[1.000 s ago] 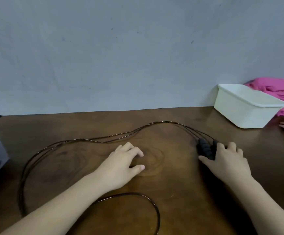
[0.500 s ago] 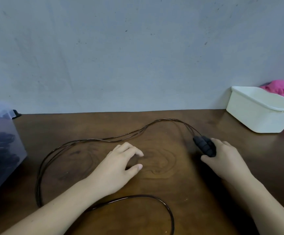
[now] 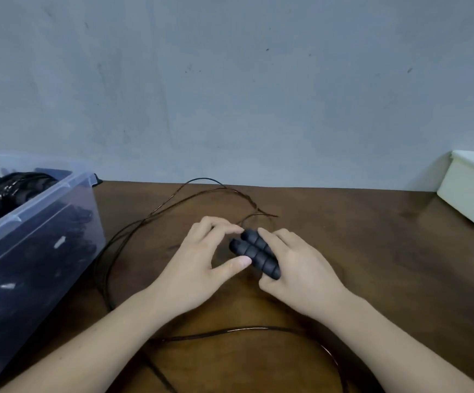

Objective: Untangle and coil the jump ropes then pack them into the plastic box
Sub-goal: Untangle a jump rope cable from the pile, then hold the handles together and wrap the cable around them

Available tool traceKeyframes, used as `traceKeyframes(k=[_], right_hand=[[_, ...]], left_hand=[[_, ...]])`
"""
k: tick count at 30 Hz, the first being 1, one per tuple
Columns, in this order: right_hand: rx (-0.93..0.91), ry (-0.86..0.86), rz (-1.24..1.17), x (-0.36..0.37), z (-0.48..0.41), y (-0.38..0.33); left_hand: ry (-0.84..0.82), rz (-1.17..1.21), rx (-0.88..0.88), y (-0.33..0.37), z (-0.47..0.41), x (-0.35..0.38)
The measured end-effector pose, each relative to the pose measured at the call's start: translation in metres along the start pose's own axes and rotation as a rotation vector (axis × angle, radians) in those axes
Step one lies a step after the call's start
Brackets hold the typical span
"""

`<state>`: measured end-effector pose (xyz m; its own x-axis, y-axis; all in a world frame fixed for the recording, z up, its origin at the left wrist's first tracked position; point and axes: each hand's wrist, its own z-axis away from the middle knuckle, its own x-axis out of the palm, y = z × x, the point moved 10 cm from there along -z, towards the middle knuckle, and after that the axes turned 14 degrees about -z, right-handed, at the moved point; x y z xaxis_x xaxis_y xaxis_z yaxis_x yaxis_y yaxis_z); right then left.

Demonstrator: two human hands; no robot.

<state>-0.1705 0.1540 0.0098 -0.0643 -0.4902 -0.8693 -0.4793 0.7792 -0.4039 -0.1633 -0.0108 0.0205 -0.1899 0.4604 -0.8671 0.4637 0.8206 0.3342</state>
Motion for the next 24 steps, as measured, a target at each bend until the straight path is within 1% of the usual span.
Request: traceKeyframes(k=[2, 5, 8, 10, 11, 13, 15, 16, 20, 22, 24], right_hand=[[-0.084, -0.012, -0.096, 0.008, -0.007, -0.014], [-0.167, 0.028, -0.236, 0.009, -0.008, -0.027], [-0.203, 0.058, -0.278, 0.004, 0.002, -0.025], [-0.196, 0.067, -0.274, -0.001, 0.010, -0.018], [-0.185, 0.077, -0.277, -0.004, 0.012, -0.014], [-0.177, 0.099, -0.281, -0.009, 0.015, -0.012], [-0.191, 0.108, -0.286, -0.011, 0.014, -0.014], [-0.198, 0.110, -0.288, -0.011, 0.013, -0.016], [-0.238, 0.086, -0.263, -0.007, 0.016, -0.027], [-0.249, 0.073, -0.254, -0.006, 0.018, -0.030], [-0.200, 0.097, -0.220, -0.007, 0.017, -0.026]], left_hand=[[0.029, -0.043, 0.020, -0.004, -0.004, -0.005], [0.044, -0.138, 0.060, -0.014, -0.010, -0.011], [0.147, -0.150, 0.040, -0.021, -0.010, -0.024], [0.225, -0.042, -0.046, -0.027, -0.005, -0.033], [0.225, 0.036, -0.092, -0.030, -0.001, -0.034], [0.119, 0.199, -0.159, -0.031, 0.005, -0.021], [-0.007, 0.288, -0.183, -0.024, 0.010, -0.004], [-0.043, 0.331, -0.193, -0.020, 0.011, 0.002], [-0.116, 0.682, -0.273, -0.014, 0.015, 0.019], [-0.119, 0.752, -0.286, -0.014, 0.016, 0.022], [-0.090, 0.787, -0.310, -0.017, 0.018, 0.023]])
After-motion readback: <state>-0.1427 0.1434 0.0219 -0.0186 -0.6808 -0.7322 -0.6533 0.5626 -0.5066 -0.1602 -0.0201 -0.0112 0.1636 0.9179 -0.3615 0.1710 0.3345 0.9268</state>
